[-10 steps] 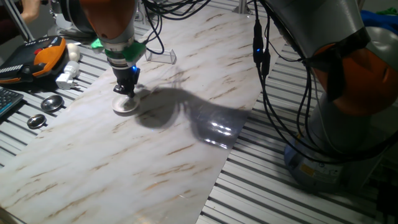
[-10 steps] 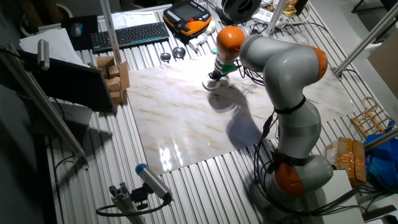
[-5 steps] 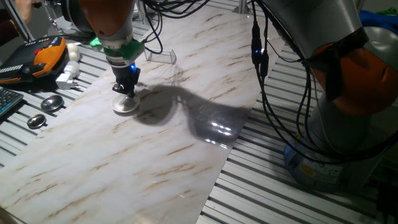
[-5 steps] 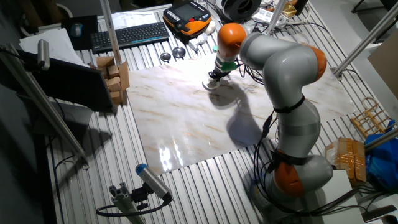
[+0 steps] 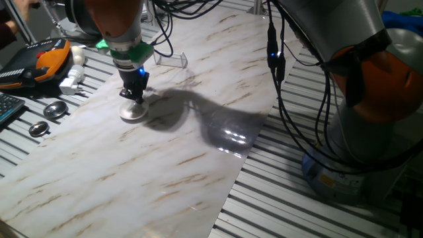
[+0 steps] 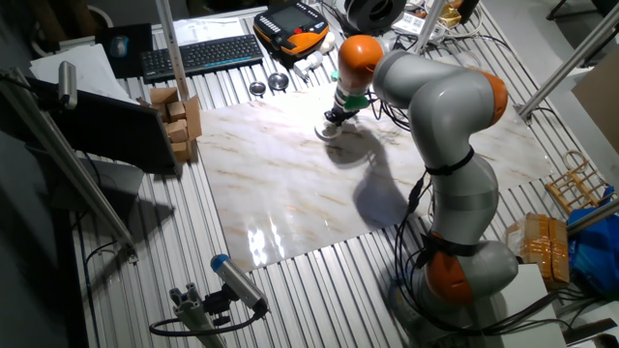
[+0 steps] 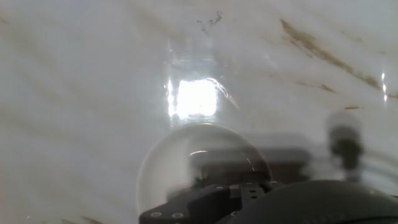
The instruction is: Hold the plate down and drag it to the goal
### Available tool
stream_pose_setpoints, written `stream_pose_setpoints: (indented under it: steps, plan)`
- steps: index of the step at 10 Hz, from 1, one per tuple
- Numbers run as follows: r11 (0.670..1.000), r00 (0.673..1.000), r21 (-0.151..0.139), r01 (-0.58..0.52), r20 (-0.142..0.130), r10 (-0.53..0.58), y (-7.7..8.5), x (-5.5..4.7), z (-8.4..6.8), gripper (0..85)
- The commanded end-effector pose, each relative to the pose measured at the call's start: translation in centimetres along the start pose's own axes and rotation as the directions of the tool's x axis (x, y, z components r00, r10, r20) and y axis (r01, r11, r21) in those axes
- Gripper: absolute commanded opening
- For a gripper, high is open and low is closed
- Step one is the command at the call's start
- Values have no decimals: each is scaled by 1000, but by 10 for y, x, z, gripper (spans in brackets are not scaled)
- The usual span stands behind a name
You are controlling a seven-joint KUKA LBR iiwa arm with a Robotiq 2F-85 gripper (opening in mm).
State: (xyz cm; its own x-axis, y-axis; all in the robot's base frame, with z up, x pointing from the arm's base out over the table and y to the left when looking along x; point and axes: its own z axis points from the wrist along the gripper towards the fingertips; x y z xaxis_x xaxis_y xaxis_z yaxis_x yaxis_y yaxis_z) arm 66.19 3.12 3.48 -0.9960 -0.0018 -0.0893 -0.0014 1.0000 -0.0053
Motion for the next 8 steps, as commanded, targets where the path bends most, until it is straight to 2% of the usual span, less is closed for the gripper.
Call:
stream_pose_setpoints:
  steps: [1,2,4,5,7,8]
  plan:
    - [1000,1000,5,12,9,-12,0,0,0,0]
    - [999,999,7,37,15,-37,0,0,0,0]
    - [998,998,1,58,6,-58,0,0,0,0]
    - [998,998,22,59,6,-60,0,0,0,0]
    - [997,998,45,60,7,-60,0,0,0,0]
    - [997,997,41,70,8,-71,0,0,0,0]
